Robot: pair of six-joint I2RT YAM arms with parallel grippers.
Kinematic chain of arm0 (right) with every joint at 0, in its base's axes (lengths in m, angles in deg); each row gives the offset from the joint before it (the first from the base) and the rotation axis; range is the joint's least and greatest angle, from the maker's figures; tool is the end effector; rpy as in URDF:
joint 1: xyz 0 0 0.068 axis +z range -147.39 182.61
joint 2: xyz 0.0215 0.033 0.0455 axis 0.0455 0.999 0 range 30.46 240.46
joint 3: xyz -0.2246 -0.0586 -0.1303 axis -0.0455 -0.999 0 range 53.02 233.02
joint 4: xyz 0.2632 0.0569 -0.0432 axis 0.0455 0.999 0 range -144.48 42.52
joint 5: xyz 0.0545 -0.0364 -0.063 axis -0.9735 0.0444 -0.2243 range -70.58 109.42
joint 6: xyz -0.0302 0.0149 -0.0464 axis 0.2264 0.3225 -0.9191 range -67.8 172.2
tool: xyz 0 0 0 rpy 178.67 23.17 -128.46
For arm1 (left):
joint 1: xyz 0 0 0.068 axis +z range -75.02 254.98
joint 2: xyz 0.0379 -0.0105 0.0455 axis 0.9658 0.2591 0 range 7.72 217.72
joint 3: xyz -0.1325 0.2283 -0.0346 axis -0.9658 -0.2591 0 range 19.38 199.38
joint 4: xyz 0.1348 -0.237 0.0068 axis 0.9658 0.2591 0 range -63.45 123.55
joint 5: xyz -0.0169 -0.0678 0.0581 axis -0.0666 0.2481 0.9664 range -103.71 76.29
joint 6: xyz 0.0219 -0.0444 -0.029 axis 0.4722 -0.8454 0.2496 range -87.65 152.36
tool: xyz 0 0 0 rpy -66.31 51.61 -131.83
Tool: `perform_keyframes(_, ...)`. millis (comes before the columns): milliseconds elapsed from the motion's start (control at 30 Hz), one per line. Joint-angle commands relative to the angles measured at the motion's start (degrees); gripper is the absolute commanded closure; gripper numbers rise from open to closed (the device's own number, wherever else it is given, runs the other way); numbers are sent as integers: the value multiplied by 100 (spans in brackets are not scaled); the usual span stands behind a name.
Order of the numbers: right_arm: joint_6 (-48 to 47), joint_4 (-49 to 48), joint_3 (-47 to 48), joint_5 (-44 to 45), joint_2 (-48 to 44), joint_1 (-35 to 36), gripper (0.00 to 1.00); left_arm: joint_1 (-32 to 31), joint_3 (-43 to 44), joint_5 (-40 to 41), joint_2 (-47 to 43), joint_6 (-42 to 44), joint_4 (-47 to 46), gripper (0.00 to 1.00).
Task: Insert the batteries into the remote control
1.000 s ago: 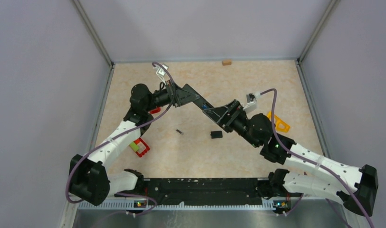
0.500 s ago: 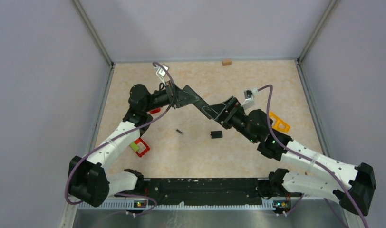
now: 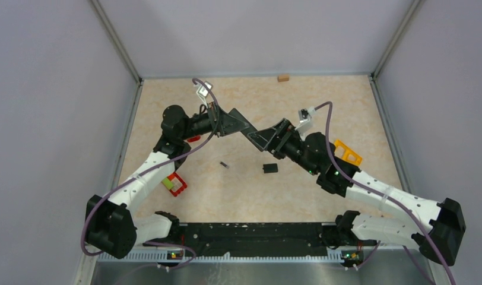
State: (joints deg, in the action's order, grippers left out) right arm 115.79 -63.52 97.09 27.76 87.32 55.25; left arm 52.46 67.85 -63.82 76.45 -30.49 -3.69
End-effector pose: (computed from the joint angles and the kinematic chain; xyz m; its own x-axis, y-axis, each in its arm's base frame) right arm 0.1607 0.2010 0.3231 -0.6434 0.6177 -0.4522 -0.2750 0.3648 0.8895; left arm 0.2532 -0.1388 0.3377 -0.7667 -0.2998 -0.5677 0.5730 0.0794 -0.8157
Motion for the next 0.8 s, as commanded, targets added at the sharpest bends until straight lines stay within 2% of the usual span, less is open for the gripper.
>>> perform_keyframes(0, -86, -191, 368, -152, 73, -90, 20, 33, 52, -94, -102, 137, -115, 100)
perform_keyframes(767, 152, -362, 207, -297, 106, -156, 45, 30, 55, -60, -107, 203, -91, 100)
